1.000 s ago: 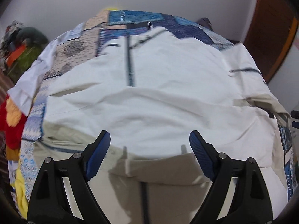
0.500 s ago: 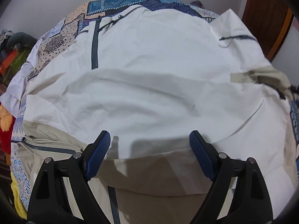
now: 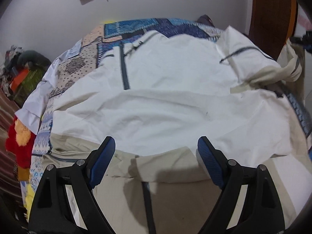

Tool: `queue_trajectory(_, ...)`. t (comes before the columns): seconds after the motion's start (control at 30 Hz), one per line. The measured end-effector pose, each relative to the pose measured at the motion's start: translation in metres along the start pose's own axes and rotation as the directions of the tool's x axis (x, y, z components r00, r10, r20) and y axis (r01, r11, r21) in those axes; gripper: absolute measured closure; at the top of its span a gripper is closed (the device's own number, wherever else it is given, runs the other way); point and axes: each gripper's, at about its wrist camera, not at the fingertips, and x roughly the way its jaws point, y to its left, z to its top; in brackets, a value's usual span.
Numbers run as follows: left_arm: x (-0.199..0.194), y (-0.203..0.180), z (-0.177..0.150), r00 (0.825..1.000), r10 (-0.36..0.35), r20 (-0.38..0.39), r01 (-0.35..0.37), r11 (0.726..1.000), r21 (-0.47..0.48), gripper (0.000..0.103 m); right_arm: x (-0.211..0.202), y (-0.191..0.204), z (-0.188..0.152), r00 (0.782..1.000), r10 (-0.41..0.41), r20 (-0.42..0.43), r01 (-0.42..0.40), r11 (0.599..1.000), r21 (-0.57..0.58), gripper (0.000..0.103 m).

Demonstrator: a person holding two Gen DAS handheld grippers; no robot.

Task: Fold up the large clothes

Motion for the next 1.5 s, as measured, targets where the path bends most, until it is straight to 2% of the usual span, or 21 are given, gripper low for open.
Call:
queue_trajectory(0.1,-0.017,0.012,-0.004,0.999,0.029,0.043,-0.029,1.0,-0.009,0.016,-0.027,0.043,0.021,0.995,0.072,0.063,-0.07,0.997,-0.039,0.093)
queue_trajectory(0.23,-0.037,0.03,-0.013,0.995,0.054,0.079,-0.053,0.998,-0.021,0.016,-0.049,0.101,0.035,0.984,0.15,0.094,-0.139,0.984,-0.11,0.093)
queue_trajectory(0.37,-0.055,0.059,-0.028,0.993,0.071,0.096,-0.065,0.996,-0.063,0.016,-0.05,0.174,0.031,0.97,0.236,0.062,-0.221,0.956,-0.194,0.093)
queue_trajectory(0.47,-0.063,0.083,-0.041,0.991,0.095,0.094,-0.085,0.991,-0.107,0.016,-0.037,0.219,0.008,0.959,0.285,-0.005,-0.278,0.932,-0.234,0.093)
queue_trajectory(0.6,-0.069,0.117,-0.063,0.99,0.122,0.073,-0.109,0.98,-0.168,0.016,-0.002,0.28,-0.046,0.937,0.317,-0.148,-0.347,0.895,-0.28,0.093)
queue_trajectory(0.77,-0.068,0.147,-0.09,0.988,0.149,0.027,-0.14,0.967,-0.215,0.016,0.055,0.32,-0.121,0.912,0.248,-0.328,-0.359,0.868,-0.342,0.092)
queue_trajectory(0.83,-0.065,0.153,-0.099,0.988,0.152,0.009,-0.146,0.963,-0.225,0.016,0.076,0.322,-0.145,0.9,0.208,-0.382,-0.349,0.869,-0.35,0.092)
queue_trajectory(0.9,-0.061,0.159,-0.108,0.988,0.152,-0.009,-0.15,0.961,-0.232,0.016,0.1,0.319,-0.167,0.878,0.16,-0.452,-0.335,0.879,-0.34,0.092)
queue_trajectory(0.93,-0.06,0.16,-0.11,0.988,0.152,-0.014,-0.151,0.96,-0.235,0.016,0.111,0.317,-0.178,0.859,0.14,-0.493,-0.331,0.886,-0.325,0.092)
queue_trajectory(1.0,-0.056,0.161,-0.115,0.989,0.149,-0.026,-0.15,0.958,-0.245,0.016,0.135,0.308,-0.196,0.803,0.103,-0.587,-0.316,0.908,-0.274,0.092)
queue_trajectory(1.07,-0.053,0.161,-0.117,0.989,0.141,-0.036,-0.145,0.956,-0.255,0.016,0.152,0.301,-0.208,0.763,0.075,-0.642,-0.298,0.922,-0.247,0.092)
queue_trajectory(1.1,-0.052,0.16,-0.117,0.99,0.136,-0.038,-0.141,0.955,-0.259,0.016,0.154,0.298,-0.211,0.757,0.078,-0.648,-0.304,0.921,-0.244,0.092)
queue_trajectory(1.2,-0.05,0.156,-0.112,0.991,0.126,-0.036,-0.131,0.957,-0.26,0.016,0.137,0.29,-0.21,0.769,0.078,-0.634,-0.324,0.903,-0.282,0.092)
queue_trajectory(1.33,-0.051,0.144,-0.092,0.992,0.123,-0.012,-0.123,0.967,-0.225,0.016,0.1,0.294,-0.193,0.81,0.097,-0.578,-0.362,0.858,-0.363,0.092)
queue_trajectory(1.43,-0.054,0.132,-0.069,0.99,0.138,0.024,-0.131,0.975,-0.181,0.016,0.062,0.284,-0.164,0.874,0.116,-0.473,-0.343,0.835,-0.429,0.092)
queue_trajectory(1.5,-0.056,0.119,-0.045,0.989,0.134,0.058,-0.124,0.981,-0.149,0.016,0.041,0.272,-0.142,0.919,0.113,-0.379,-0.297,0.83,-0.473,0.092)
